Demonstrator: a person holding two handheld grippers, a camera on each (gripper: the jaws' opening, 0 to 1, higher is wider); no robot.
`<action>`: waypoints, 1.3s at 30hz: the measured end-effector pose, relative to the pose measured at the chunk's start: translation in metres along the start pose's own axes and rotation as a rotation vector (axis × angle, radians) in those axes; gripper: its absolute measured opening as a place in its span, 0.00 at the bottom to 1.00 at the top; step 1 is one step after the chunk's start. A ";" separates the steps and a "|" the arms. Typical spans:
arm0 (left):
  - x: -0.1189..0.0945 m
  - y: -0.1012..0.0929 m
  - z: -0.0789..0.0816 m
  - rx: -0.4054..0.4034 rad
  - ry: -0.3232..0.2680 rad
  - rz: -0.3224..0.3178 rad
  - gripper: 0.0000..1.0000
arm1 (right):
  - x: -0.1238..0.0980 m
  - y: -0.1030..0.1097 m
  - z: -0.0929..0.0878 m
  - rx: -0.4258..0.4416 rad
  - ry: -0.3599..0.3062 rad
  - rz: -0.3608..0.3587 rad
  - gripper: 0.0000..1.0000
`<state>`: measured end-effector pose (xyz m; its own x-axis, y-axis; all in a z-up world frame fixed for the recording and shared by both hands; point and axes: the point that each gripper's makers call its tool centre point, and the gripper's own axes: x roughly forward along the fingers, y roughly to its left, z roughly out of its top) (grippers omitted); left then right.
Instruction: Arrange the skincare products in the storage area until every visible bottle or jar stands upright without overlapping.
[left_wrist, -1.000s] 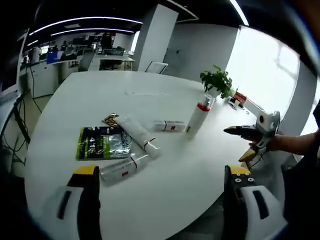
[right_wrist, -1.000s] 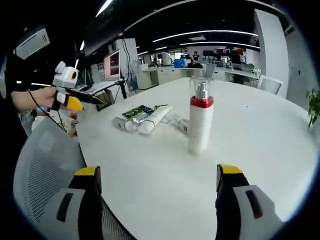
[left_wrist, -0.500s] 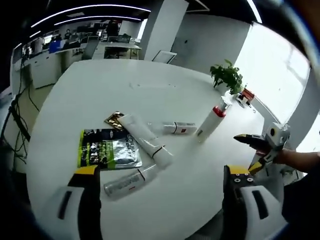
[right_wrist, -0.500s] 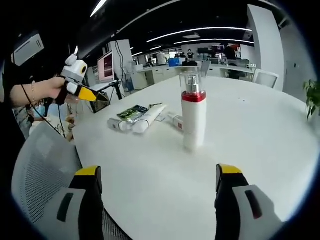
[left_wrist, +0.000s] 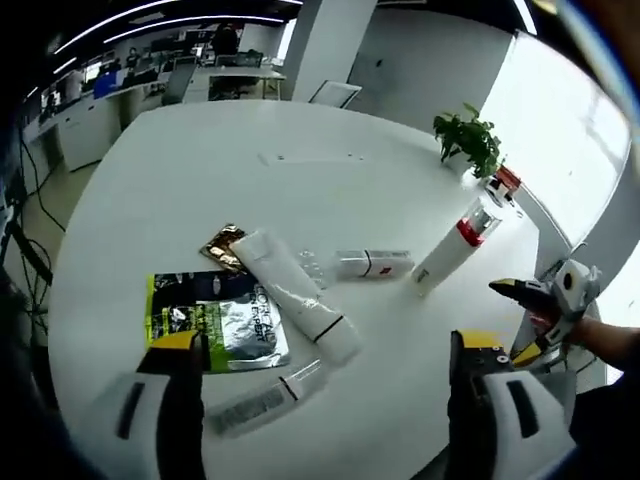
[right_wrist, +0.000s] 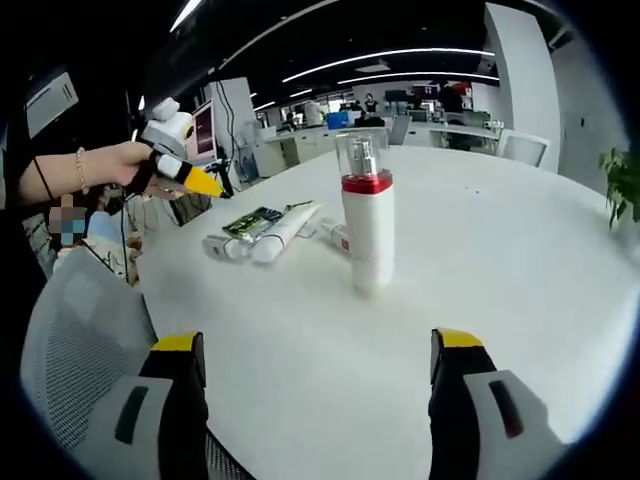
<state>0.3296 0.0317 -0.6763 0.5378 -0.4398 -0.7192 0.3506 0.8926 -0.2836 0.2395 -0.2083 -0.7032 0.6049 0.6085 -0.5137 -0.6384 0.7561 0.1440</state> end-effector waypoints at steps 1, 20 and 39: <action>0.008 0.001 0.002 -0.007 0.008 0.002 0.98 | 0.001 0.001 0.000 0.004 -0.001 -0.001 0.93; 0.071 0.014 0.007 -0.049 0.086 0.202 0.74 | 0.009 0.002 -0.002 0.024 0.014 0.000 0.90; 0.096 0.037 0.003 0.048 0.137 0.334 0.55 | 0.011 -0.012 -0.001 0.049 0.015 -0.020 0.90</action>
<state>0.3962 0.0218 -0.7540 0.5226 -0.1041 -0.8462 0.2099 0.9777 0.0093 0.2537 -0.2109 -0.7116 0.6102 0.5896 -0.5292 -0.6018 0.7794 0.1745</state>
